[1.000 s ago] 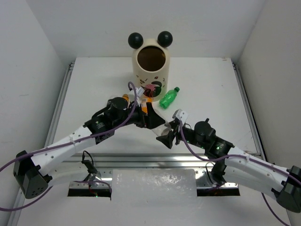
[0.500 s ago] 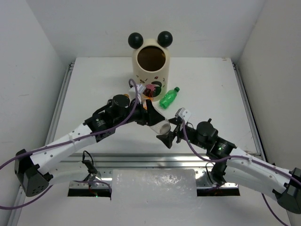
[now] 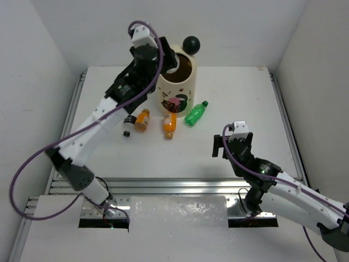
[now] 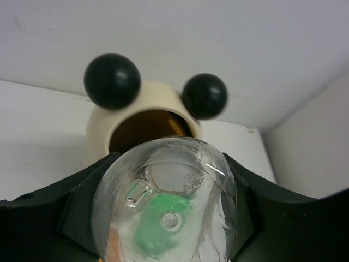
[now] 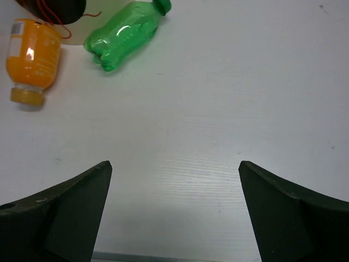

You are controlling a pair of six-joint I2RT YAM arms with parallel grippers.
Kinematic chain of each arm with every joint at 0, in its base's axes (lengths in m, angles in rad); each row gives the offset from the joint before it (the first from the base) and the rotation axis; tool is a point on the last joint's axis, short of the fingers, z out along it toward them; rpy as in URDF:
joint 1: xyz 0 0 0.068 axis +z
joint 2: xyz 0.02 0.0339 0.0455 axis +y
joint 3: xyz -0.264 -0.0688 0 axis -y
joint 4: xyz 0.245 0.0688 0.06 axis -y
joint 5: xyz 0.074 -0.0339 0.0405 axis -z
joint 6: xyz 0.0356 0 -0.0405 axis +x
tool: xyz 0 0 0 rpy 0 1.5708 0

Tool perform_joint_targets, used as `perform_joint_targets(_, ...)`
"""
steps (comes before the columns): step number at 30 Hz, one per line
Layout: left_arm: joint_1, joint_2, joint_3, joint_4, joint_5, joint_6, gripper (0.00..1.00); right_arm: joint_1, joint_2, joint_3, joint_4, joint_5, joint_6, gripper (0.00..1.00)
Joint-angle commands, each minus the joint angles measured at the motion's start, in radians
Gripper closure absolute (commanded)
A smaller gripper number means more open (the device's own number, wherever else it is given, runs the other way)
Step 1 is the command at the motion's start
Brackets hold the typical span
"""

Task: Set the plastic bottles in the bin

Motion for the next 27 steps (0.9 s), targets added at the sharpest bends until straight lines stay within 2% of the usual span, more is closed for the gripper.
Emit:
perform_joint_targets(1, 0.065, 0.158, 0.153, -0.075, -0.042, 0.078, 1.0, -0.016, -0.007, 0.057, -0.062, 0.071, 0.046, 0.01)
perform_joint_targets(3, 0.08, 0.277, 0.236, -0.092, -0.032, 0.11, 1.0, -0.03, -0.007, 0.055, -0.06, 0.049, 0.046, 0.01)
perform_joint_targets(6, 0.1, 0.35, 0.319, -0.098, -0.003, 0.122, 0.92, -0.053, -0.005, 0.043, -0.034, 0.019, 0.034, 0.01)
perform_joint_targets(7, 0.108, 0.389, 0.333, -0.099, 0.016, 0.127, 0.77, -0.061, 0.0, 0.04, -0.016, -0.015, 0.029, 0.01)
perform_joint_targets(8, 0.111, 0.406, 0.361, -0.106, 0.025, 0.128, 0.68, -0.084, 0.006, 0.034, -0.005, -0.035, 0.025, 0.01)
perform_joint_targets(9, 0.111, 0.432, 0.37, -0.106, 0.03, 0.13, 0.44, -0.099, 0.025, 0.031, 0.013, -0.087, 0.028, 0.01)
perform_joint_targets(10, 0.113, 0.44, 0.375, -0.107, 0.03, 0.128, 0.34, -0.117, 0.039, 0.027, 0.022, -0.121, 0.031, 0.01)
perform_joint_targets(11, 0.113, 0.445, 0.385, -0.113, 0.034, 0.121, 0.27, -0.169, 0.055, 0.021, 0.032, -0.156, 0.037, 0.01)
perform_joint_targets(12, 0.113, 0.44, 0.389, -0.128, 0.039, 0.11, 0.03, -0.205, 0.072, 0.02, 0.041, -0.201, 0.048, 0.01)
perform_joint_targets(13, 0.111, 0.428, 0.384, -0.132, 0.065, 0.09, 0.0, -0.238, 0.111, 0.015, 0.076, -0.303, 0.072, 0.01)
perform_joint_targets(14, 0.11, 0.413, 0.364, -0.135, 0.079, 0.081, 0.0, -0.305, 0.136, 0.011, 0.097, -0.349, 0.089, 0.01)
perform_joint_targets(17, 0.087, 0.313, 0.295, -0.136, 0.099, 0.069, 0.0, -0.366, 0.274, 0.049, 0.173, -0.44, 0.17, 0.01)
perform_joint_targets(21, -0.002, 0.127, 0.211, -0.223, 0.051, 0.07, 0.0, -0.384, 0.502, 0.178, 0.214, -0.419, 0.323, 0.01)
perform_joint_targets(24, -0.042, -0.11, -0.048, -0.204, 0.046, 0.012, 0.0, -0.395, 0.659, 0.256, 0.274, -0.391, 0.384, 0.01)
perform_joint_targets(25, -0.044, -0.183, -0.237, -0.176, 0.08, 0.001, 0.0, -0.4, 0.694, 0.3, 0.28, -0.378, 0.397, 0.01)
perform_joint_targets(26, -0.044, -0.324, -0.325, -0.125, 0.094, -0.014, 0.0, -0.403, 0.761, 0.326, 0.273, -0.361, 0.417, 0.01)
perform_joint_targets(27, -0.047, -0.386, -0.41, -0.107, 0.1, -0.035, 0.0, -0.404, 0.791, 0.346, 0.268, -0.359, 0.436, 0.01)
